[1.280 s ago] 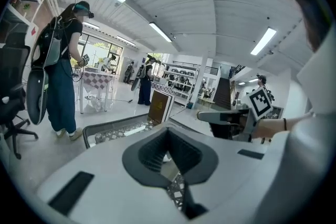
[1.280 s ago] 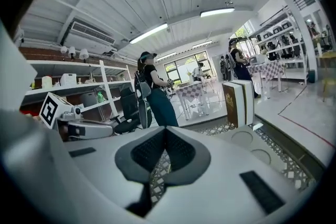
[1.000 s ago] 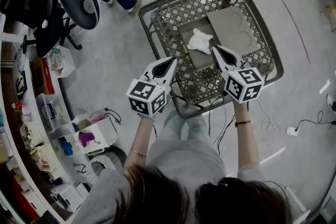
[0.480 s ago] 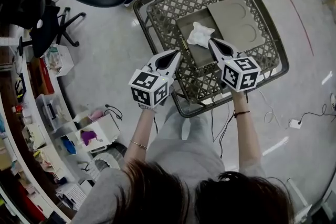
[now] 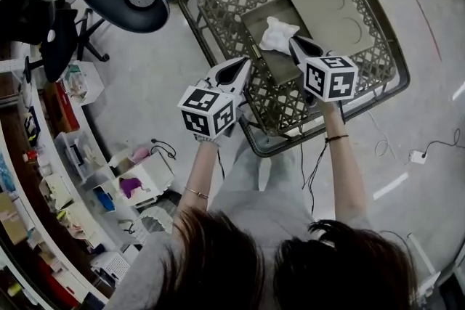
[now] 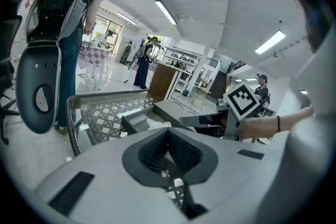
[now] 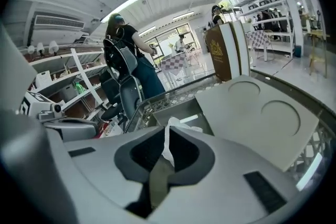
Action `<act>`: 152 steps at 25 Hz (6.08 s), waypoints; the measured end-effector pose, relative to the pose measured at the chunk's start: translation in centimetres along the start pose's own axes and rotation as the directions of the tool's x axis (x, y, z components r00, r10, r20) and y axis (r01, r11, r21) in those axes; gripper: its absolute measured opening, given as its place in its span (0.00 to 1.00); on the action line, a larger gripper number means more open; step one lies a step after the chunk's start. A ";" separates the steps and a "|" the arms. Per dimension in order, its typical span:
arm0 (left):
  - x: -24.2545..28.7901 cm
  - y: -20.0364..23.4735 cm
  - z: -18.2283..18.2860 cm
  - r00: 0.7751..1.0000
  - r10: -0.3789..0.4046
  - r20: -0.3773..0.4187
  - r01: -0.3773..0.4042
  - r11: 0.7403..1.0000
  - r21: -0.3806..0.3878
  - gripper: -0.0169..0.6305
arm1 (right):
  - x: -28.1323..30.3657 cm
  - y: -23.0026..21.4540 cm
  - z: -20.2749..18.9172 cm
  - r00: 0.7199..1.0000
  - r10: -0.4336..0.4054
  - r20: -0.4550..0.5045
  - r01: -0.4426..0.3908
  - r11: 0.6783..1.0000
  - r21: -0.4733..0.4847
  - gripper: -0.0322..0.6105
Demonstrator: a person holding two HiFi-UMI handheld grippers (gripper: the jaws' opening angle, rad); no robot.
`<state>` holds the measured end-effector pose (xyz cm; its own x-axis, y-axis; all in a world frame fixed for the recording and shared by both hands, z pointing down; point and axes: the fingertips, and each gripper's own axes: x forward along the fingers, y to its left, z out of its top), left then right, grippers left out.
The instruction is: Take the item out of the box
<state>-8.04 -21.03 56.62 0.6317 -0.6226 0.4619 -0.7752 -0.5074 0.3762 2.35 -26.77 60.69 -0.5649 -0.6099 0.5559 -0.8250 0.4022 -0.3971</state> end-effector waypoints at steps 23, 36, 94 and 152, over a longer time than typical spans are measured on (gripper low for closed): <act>2.6 1.4 -1.4 1.000 -0.010 -0.025 0.009 0.999 -0.050 0.05 | 5.0 -3.4 -3.3 0.934 -0.215 -0.286 0.258 0.958 0.123 0.40; 2.7 2.5 -1.5 0.999 -0.001 -0.032 -0.002 0.998 -0.067 0.05 | 6.5 -4.1 -4.5 0.892 -0.222 -0.393 0.292 0.947 0.129 0.28; -7.4 -4.7 10.1 0.980 0.004 0.201 -0.018 0.997 0.072 0.05 | -11.1 8.0 11.3 0.991 0.042 0.127 -0.031 0.996 -0.083 0.15; -18.9 -10.6 23.9 0.852 -0.057 0.521 -0.133 0.939 0.318 0.05 | -28.2 13.2 21.9 0.788 0.203 0.581 0.007 0.941 -0.338 0.15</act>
<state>-11.73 -18.15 24.70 0.5818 -0.8120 -0.0464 -0.8114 -0.5834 0.0361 7.81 -19.24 23.76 -0.6018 -0.7958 -0.0675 -0.7865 0.6052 -0.1227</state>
